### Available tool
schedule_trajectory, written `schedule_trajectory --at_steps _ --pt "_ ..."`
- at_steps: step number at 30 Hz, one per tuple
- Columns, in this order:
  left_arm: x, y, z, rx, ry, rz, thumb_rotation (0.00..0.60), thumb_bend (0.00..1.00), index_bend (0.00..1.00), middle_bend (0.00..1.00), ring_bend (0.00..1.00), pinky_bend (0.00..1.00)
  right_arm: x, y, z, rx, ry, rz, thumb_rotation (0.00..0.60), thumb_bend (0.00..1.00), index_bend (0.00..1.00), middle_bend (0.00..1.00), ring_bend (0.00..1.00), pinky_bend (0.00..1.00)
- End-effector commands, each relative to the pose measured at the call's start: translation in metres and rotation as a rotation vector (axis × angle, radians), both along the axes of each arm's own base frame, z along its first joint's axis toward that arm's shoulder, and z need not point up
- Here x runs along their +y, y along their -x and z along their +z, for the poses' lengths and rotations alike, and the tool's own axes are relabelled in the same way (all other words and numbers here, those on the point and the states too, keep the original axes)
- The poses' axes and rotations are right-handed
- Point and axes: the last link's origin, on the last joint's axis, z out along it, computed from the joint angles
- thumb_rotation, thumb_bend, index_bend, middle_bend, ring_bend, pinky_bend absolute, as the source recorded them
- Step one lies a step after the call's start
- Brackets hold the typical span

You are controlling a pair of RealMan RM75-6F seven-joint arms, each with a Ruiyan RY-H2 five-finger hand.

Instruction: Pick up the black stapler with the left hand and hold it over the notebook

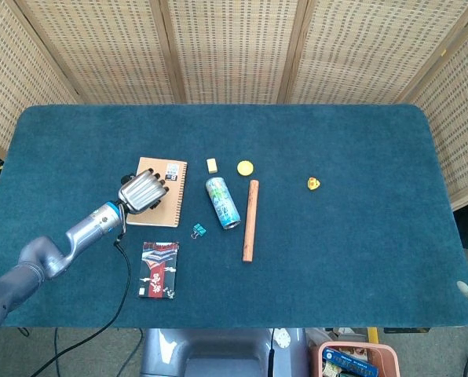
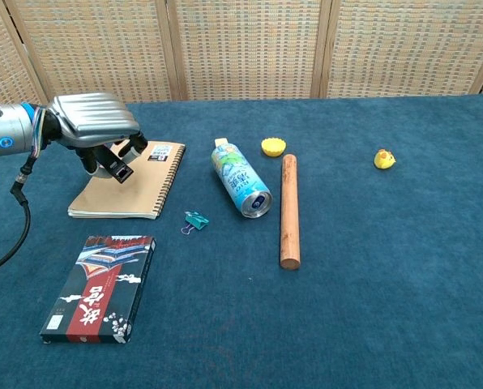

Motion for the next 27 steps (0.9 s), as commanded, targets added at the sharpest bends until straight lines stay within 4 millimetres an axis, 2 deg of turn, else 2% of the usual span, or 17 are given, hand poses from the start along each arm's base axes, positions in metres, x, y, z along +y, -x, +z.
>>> schedule_trajectory --at_steps 1,3,5,7,11,14,16,19,23,27 --pt "0.000 0.000 -0.008 0.009 0.016 0.009 0.600 0.47 0.65 0.44 0.47 0.48 -0.001 0.002 0.000 -0.002 -0.002 -0.008 0.600 0.00 0.00 0.00 0.00 0.00" --pt "-0.002 0.001 -0.013 0.014 0.021 0.012 0.600 0.39 0.51 0.36 0.45 0.45 -0.001 0.002 0.001 -0.004 0.000 -0.007 0.600 0.00 0.00 0.00 0.00 0.00" --pt "-0.003 0.001 -0.017 0.002 0.024 0.017 0.600 0.24 0.34 0.28 0.40 0.39 0.000 0.001 0.002 -0.006 0.005 -0.003 0.600 0.00 0.00 0.00 0.00 0.00" --pt "-0.004 0.000 -0.018 -0.006 0.021 0.017 0.600 0.15 0.22 0.21 0.35 0.32 0.000 0.001 0.003 -0.007 0.008 -0.002 0.600 0.00 0.00 0.00 0.00 0.00" --pt "-0.008 0.003 -0.020 -0.008 0.030 0.024 0.600 0.07 0.04 0.07 0.21 0.22 0.002 0.001 0.004 -0.009 0.007 0.002 0.600 0.00 0.00 0.00 0.00 0.00" --pt "-0.015 0.002 -0.017 -0.027 0.036 0.001 0.600 0.04 0.00 0.00 0.08 0.12 0.003 -0.001 0.004 -0.012 0.007 0.010 0.600 0.00 0.00 0.00 0.00 0.00" --pt "-0.019 0.002 -0.011 -0.055 0.037 -0.014 0.600 0.02 0.00 0.00 0.02 0.07 0.004 -0.002 0.005 -0.014 0.007 0.015 0.600 0.00 0.00 0.00 0.00 0.00" --pt "-0.029 -0.001 0.007 -0.150 0.040 -0.023 0.600 0.00 0.00 0.00 0.00 0.02 0.006 -0.004 0.005 -0.017 0.005 0.025 0.600 0.00 0.00 0.00 0.00 0.00" --pt "-0.049 0.001 0.046 -0.311 0.016 0.009 0.600 0.00 0.00 0.00 0.00 0.00 0.008 -0.006 0.005 -0.022 0.004 0.039 0.600 0.00 0.00 0.00 0.00 0.00" --pt "-0.084 0.021 0.094 -0.452 -0.068 0.157 0.600 0.00 0.00 0.00 0.00 0.00 0.010 -0.007 0.005 -0.032 -0.001 0.046 0.600 0.00 0.00 0.00 0.00 0.00"
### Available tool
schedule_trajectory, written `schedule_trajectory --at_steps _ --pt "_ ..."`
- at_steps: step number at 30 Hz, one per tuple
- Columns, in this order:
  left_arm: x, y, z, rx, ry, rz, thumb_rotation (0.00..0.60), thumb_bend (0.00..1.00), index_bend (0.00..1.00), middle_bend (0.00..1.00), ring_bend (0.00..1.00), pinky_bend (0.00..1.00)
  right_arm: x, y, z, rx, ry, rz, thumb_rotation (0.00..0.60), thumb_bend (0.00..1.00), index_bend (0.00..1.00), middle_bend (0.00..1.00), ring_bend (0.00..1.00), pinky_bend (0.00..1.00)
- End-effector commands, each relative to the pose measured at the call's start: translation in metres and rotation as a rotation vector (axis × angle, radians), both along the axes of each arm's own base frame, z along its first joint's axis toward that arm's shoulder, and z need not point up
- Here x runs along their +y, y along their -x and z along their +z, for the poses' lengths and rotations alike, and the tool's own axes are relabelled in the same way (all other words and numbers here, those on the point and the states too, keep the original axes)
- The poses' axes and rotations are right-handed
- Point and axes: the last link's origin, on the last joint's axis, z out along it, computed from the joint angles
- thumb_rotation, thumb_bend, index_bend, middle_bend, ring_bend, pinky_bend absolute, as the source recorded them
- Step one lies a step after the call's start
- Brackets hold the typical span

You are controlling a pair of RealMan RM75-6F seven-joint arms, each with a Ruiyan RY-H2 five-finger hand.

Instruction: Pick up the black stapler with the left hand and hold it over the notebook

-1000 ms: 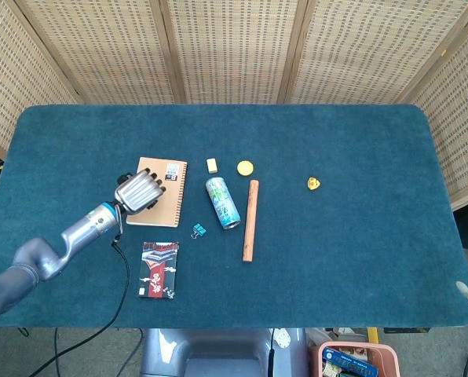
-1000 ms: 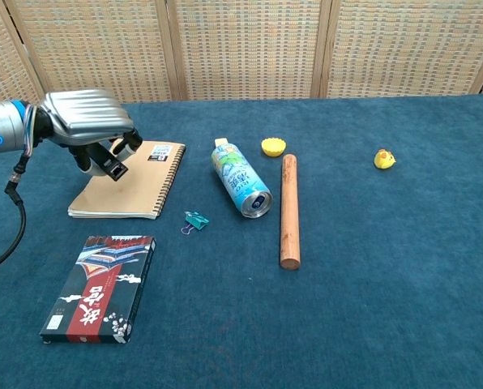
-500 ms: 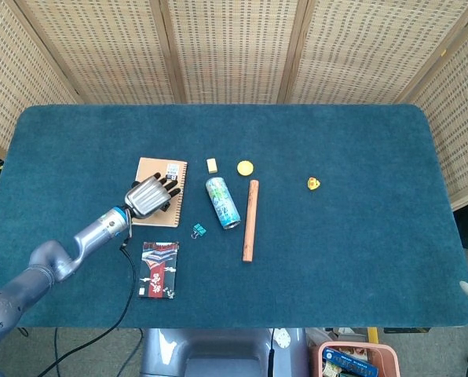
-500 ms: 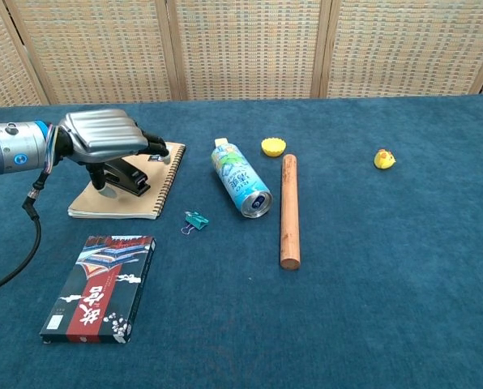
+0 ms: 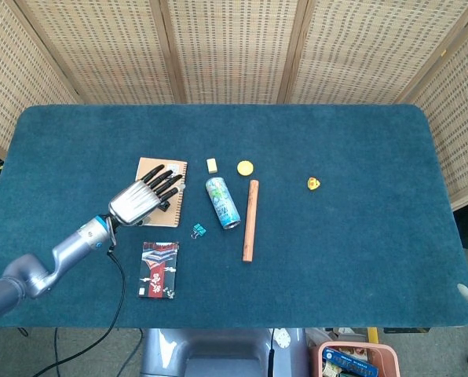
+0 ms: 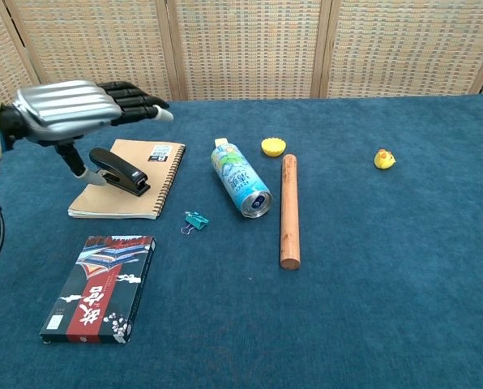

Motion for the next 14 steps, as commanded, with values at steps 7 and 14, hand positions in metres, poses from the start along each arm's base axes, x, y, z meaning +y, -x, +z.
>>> schedule_trajectory --at_steps 7,14 --pt "-0.114 0.069 0.103 -0.396 -0.200 0.484 0.600 0.00 0.00 0.00 0.00 0.00 -0.001 0.002 -0.001 -0.007 -0.013 0.013 0.600 0.00 0.00 0.00 0.00 0.00" --pt "-0.186 0.118 0.114 -0.405 -0.379 0.671 0.600 0.00 0.00 0.00 0.00 0.00 0.000 0.002 0.000 -0.007 -0.009 0.028 0.600 0.00 0.00 0.00 0.00 0.00"
